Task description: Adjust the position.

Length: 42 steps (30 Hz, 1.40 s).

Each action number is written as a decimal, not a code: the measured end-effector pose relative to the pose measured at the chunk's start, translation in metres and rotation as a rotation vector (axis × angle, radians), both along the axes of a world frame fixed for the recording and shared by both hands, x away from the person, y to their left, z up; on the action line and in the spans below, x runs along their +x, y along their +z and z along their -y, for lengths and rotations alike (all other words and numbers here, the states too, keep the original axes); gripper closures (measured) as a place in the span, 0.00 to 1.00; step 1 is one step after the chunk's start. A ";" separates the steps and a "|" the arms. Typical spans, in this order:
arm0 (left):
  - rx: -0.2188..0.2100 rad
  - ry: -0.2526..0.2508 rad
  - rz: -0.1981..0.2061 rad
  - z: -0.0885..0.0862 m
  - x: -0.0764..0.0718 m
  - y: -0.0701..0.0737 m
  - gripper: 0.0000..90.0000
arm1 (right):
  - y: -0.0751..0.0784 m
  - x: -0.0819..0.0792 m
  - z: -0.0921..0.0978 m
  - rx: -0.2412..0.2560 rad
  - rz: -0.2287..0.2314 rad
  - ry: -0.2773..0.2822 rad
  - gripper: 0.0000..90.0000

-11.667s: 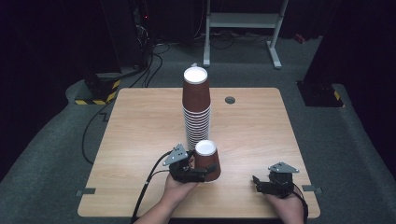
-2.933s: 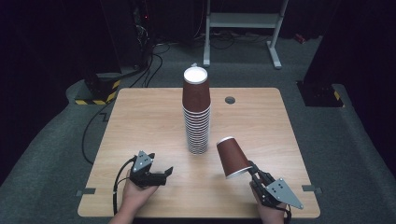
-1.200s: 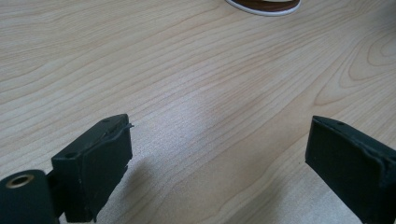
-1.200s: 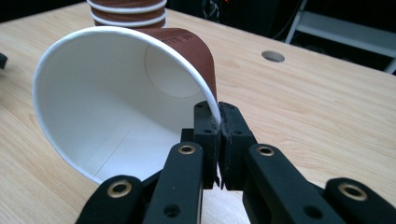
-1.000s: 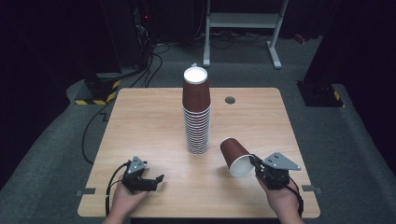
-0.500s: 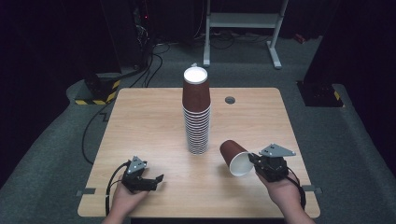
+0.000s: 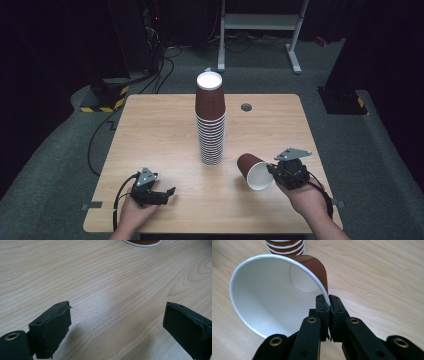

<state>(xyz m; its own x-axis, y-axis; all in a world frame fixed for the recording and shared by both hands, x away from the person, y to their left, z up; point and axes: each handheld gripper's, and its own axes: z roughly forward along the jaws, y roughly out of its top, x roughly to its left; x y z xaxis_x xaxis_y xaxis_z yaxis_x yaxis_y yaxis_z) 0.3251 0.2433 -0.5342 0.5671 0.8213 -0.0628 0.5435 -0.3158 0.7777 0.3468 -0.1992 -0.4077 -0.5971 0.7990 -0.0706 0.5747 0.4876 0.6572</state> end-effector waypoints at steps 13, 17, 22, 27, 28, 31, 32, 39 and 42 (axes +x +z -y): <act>-0.005 -0.008 -0.004 0.000 0.001 0.000 0.10 | 0.007 0.011 0.000 -0.076 -0.114 0.033 0.96; -0.004 -0.008 -0.001 0.000 0.001 0.000 0.10 | 0.008 0.012 -0.001 -0.103 -0.140 0.042 0.96; -0.005 -0.009 -0.001 0.000 0.001 0.000 0.11 | 0.009 0.015 0.002 -0.119 -0.174 0.038 0.96; -0.007 -0.013 -0.002 0.000 0.001 0.000 0.11 | 0.013 0.018 0.005 -0.133 -0.208 0.035 0.96; -0.007 -0.012 -0.003 0.000 0.001 0.000 0.11 | 0.013 0.019 0.005 -0.137 -0.209 0.036 0.96; -0.008 -0.013 -0.004 0.000 0.001 0.000 0.11 | 0.015 0.021 0.006 -0.152 -0.220 0.023 0.96; -0.005 -0.014 -0.003 0.000 0.002 0.000 0.11 | 0.015 0.022 0.007 -0.157 -0.223 0.014 0.96; -0.003 -0.012 -0.005 0.001 0.001 0.000 0.11 | 0.018 0.025 0.010 -0.188 -0.283 0.001 0.96; -0.004 -0.012 -0.005 0.001 0.001 0.000 0.11 | 0.020 0.025 0.010 -0.199 -0.316 -0.001 0.96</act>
